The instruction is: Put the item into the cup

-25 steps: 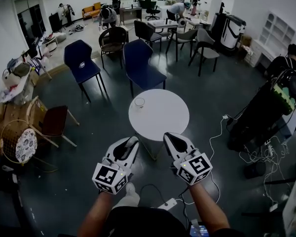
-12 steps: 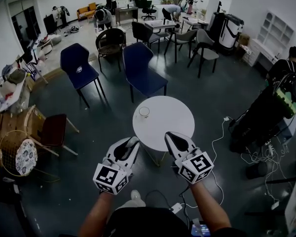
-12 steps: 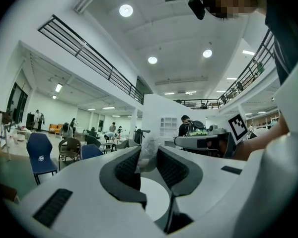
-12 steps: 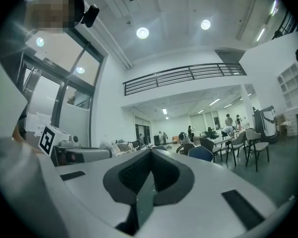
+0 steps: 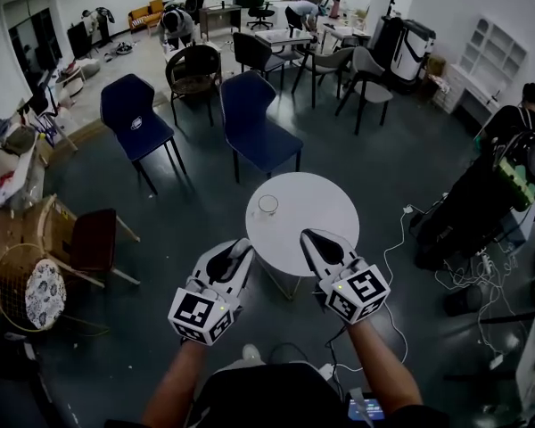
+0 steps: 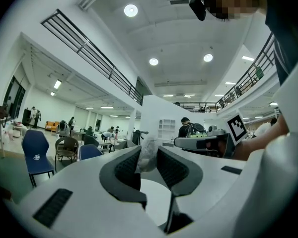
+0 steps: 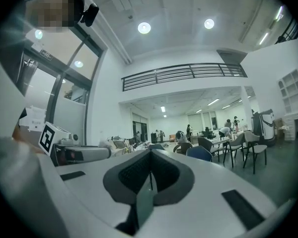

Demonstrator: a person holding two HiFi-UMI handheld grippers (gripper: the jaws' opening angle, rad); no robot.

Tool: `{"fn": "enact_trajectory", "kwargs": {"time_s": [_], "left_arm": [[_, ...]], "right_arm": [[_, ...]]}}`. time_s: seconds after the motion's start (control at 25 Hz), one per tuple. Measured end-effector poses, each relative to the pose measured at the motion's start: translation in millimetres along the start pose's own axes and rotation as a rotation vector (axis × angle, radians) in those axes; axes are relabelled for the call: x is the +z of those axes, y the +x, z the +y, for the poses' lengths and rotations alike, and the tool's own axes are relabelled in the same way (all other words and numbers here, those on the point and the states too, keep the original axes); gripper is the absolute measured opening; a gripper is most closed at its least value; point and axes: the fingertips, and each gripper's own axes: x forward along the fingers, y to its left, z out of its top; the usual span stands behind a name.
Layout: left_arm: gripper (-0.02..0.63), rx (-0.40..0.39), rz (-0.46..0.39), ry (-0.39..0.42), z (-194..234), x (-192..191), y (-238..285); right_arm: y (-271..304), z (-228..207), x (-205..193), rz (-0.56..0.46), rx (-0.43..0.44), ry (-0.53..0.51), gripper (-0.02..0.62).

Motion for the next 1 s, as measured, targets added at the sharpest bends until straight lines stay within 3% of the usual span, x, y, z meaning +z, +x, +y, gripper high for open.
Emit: {"fn": "enact_trajectory", "kwargs": {"time_s": [0.4,1.0], "left_arm": [[0.094,-0.016,0.022,-0.026,45,-21,5],[0.094,0.016,0.045,-0.091,88,-43,70]], "right_arm": [[44,3,-16,0.039,-0.005,-0.011,0.006],[91,-61,-38,0.058,0.005,0.032,0.006]]}}
